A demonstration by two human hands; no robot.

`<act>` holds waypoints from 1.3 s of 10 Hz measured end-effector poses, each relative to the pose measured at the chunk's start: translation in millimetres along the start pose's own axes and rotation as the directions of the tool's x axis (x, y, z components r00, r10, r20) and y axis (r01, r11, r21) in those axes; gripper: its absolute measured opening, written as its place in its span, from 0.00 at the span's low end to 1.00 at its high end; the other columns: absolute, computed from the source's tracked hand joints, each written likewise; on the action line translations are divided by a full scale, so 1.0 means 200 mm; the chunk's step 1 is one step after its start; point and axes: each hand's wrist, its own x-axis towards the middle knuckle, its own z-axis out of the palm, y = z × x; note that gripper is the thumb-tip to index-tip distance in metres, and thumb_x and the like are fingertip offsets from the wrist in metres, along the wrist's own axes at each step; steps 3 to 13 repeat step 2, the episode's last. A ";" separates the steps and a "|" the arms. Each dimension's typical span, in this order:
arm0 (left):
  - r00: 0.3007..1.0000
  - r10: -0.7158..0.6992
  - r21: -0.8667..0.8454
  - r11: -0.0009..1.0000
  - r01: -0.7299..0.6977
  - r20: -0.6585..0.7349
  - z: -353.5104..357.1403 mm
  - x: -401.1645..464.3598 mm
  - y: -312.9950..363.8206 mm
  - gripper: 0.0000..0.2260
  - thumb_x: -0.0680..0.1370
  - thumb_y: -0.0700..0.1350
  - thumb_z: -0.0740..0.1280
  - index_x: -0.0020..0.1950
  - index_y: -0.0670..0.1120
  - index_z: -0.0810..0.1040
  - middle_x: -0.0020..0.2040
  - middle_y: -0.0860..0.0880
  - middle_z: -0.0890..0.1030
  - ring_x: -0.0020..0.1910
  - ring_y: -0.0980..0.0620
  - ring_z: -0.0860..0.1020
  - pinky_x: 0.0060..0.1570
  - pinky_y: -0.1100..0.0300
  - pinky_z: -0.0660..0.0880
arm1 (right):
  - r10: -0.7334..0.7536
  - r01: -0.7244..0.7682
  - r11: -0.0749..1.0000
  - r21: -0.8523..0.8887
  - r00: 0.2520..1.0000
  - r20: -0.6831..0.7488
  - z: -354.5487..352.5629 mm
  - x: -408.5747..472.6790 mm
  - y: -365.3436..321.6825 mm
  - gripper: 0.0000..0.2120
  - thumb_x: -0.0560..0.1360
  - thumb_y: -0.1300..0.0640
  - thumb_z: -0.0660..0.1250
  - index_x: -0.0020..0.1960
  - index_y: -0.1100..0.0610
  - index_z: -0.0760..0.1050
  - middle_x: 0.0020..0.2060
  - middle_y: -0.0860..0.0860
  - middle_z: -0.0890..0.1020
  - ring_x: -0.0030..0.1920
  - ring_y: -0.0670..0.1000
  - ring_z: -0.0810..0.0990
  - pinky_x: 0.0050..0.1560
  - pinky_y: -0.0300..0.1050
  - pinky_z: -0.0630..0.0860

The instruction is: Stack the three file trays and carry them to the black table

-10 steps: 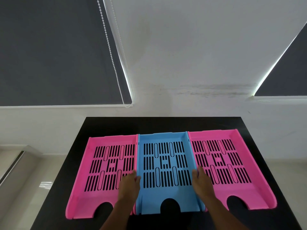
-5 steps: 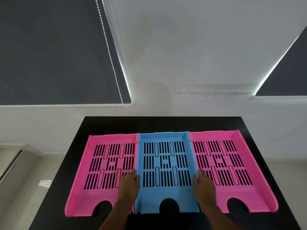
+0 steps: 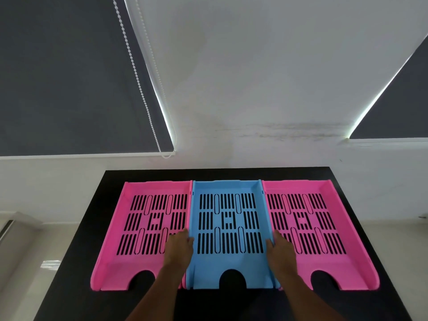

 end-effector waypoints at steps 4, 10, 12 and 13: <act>1.000 -0.005 -0.036 0.999 0.005 0.002 0.00 -0.04 0.01 0.12 0.83 0.45 0.63 0.62 0.39 0.76 0.41 0.47 0.81 0.33 0.58 0.76 0.47 0.55 0.84 | -0.009 0.006 0.998 0.066 0.999 0.047 -0.06 -0.05 -0.05 0.17 0.81 0.57 0.63 0.65 0.66 0.73 0.46 0.53 0.80 0.37 0.46 0.78 0.40 0.38 0.78; 1.000 -0.005 -0.036 0.999 0.005 0.002 0.00 -0.04 0.01 0.12 0.83 0.45 0.63 0.62 0.39 0.76 0.41 0.47 0.81 0.33 0.58 0.76 0.47 0.55 0.84 | -0.009 0.006 0.998 0.066 0.999 0.047 -0.06 -0.05 -0.05 0.17 0.81 0.57 0.63 0.65 0.66 0.73 0.46 0.53 0.80 0.37 0.46 0.78 0.40 0.38 0.78; 1.000 -0.005 -0.036 0.999 0.005 0.002 0.00 -0.04 0.01 0.12 0.83 0.45 0.63 0.62 0.39 0.76 0.41 0.47 0.81 0.33 0.58 0.76 0.47 0.55 0.84 | -0.009 0.006 0.998 0.066 0.999 0.047 -0.06 -0.05 -0.05 0.17 0.81 0.57 0.63 0.65 0.66 0.73 0.46 0.53 0.80 0.37 0.46 0.78 0.40 0.38 0.78; 1.000 -0.005 -0.036 0.999 0.005 0.002 0.00 -0.04 0.01 0.12 0.83 0.45 0.63 0.62 0.39 0.76 0.41 0.47 0.81 0.33 0.58 0.76 0.47 0.55 0.84 | -0.009 0.006 0.998 0.066 0.999 0.047 -0.06 -0.05 -0.05 0.17 0.81 0.57 0.63 0.65 0.66 0.73 0.46 0.53 0.80 0.37 0.46 0.78 0.40 0.38 0.78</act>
